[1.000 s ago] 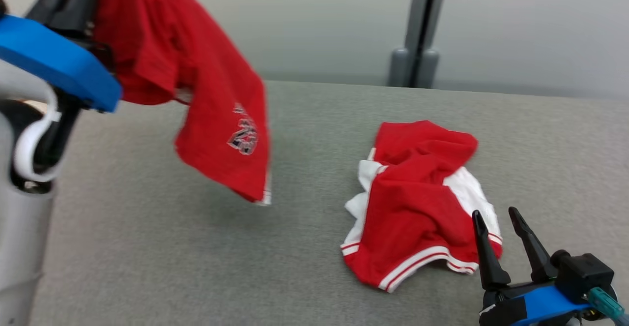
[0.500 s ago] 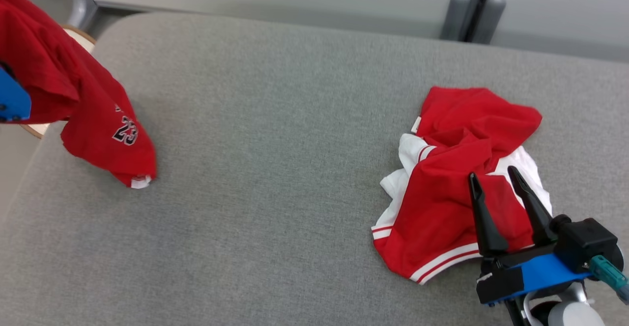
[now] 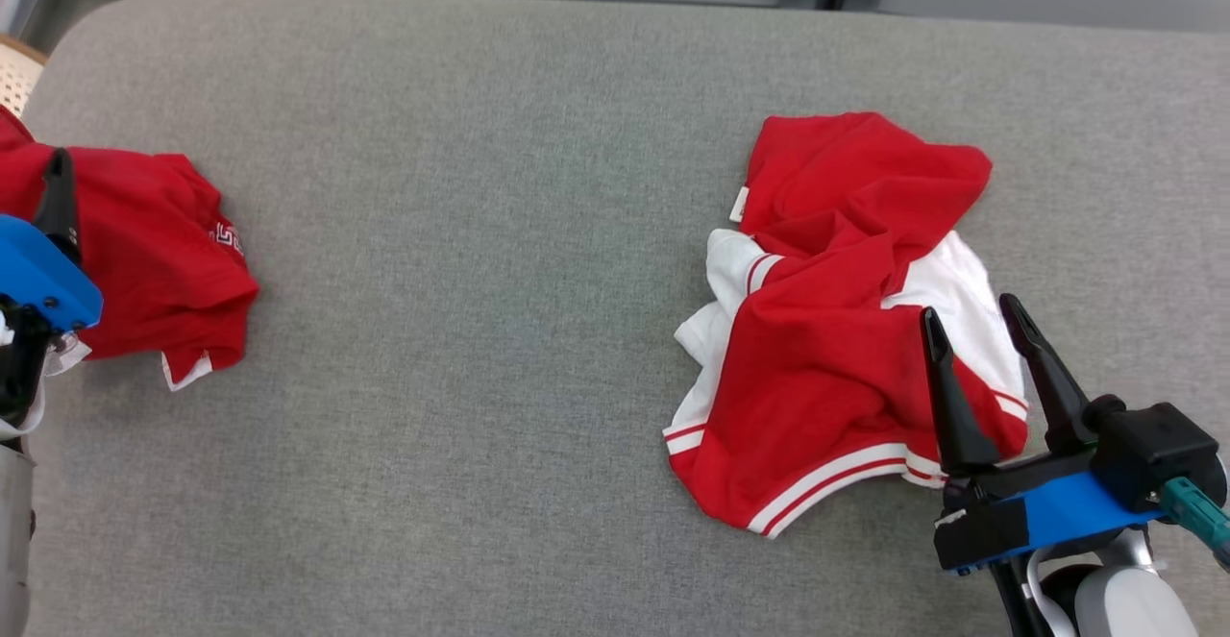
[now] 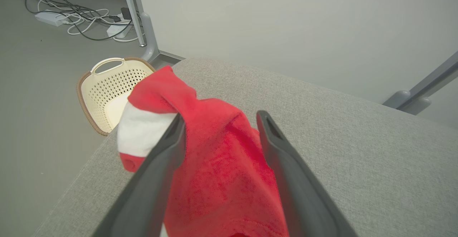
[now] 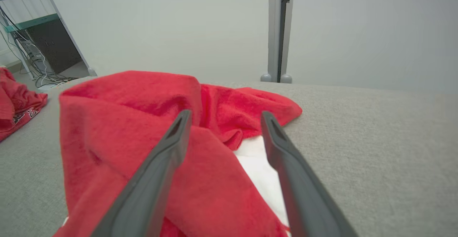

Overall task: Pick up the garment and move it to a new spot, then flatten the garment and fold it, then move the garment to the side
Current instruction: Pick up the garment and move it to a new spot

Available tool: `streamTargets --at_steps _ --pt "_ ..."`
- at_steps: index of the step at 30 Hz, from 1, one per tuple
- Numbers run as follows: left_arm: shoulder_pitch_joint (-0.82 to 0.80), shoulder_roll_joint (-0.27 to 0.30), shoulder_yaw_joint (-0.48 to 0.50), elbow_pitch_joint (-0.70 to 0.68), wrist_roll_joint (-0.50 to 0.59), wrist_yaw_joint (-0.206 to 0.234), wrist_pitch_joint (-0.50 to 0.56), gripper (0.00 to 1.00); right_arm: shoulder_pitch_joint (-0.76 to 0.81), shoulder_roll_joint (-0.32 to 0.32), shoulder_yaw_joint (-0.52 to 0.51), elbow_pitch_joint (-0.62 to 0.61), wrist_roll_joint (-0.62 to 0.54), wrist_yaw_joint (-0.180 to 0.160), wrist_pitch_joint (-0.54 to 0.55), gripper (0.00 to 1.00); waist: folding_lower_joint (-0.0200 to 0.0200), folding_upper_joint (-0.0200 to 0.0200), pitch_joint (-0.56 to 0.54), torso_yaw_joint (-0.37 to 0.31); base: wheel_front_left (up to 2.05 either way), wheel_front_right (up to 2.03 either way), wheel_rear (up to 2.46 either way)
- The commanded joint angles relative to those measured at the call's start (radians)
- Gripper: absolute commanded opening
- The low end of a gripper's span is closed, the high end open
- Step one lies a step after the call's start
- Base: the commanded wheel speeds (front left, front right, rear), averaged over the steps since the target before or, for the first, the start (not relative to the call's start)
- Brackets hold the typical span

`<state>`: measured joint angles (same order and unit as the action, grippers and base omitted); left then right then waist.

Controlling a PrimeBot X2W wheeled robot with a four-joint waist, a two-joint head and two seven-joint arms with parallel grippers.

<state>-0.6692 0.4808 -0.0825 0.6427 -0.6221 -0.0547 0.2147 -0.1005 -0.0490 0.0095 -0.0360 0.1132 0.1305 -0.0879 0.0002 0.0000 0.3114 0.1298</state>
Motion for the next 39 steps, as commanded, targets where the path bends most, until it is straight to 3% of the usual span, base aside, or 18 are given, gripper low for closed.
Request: streamTargets --at_steps 1,9,15,18,26,32,39 --pt "-0.01 0.01 -0.003 0.003 0.0 -0.006 0.008 1.0 0.002 -0.003 0.0 0.003 0.008 0.0 -0.005 1.0 -0.0002 0.0 -0.023 -0.011 0.0 0.0 0.0" --pt "-0.056 0.023 -0.051 -0.062 0.007 -0.005 0.135 1.0 0.051 -0.003 0.005 0.062 0.055 0.0 -0.041 1.0 -0.0002 0.0 -0.145 -0.004 0.0 0.0 0.0" --pt "-0.049 0.005 -0.057 -0.219 0.009 0.02 0.126 1.0 0.077 -0.003 0.003 0.096 0.086 0.0 -0.063 1.0 -0.0002 0.0 -0.223 -0.005 0.0 0.0 0.0" --pt "0.022 -0.048 -0.031 -0.341 -0.038 0.01 0.051 1.0 0.093 -0.003 -0.012 0.108 0.079 0.0 -0.069 1.0 -0.0002 0.0 -0.269 -0.026 0.0 0.0 0.0" --pt "0.311 -0.164 -0.041 -0.53 -0.032 0.014 -0.19 1.0 0.122 -0.002 -0.033 0.094 0.075 0.0 -0.054 1.0 -0.0002 0.0 -0.319 -0.093 0.0 0.0 0.0" --pt "0.539 -0.195 -0.05 -0.554 0.047 0.035 -0.388 1.0 0.108 -0.003 -0.031 0.072 0.076 0.0 -0.043 1.0 -0.0002 0.0 -0.319 -0.156 0.0 0.0 0.0" --pt "0.712 -0.225 -0.081 -0.539 0.105 0.076 -0.448 1.0 0.125 -0.003 -0.033 0.076 0.05 0.0 -0.015 1.0 -0.0002 0.0 -0.319 -0.201 0.0 0.0 0.0"
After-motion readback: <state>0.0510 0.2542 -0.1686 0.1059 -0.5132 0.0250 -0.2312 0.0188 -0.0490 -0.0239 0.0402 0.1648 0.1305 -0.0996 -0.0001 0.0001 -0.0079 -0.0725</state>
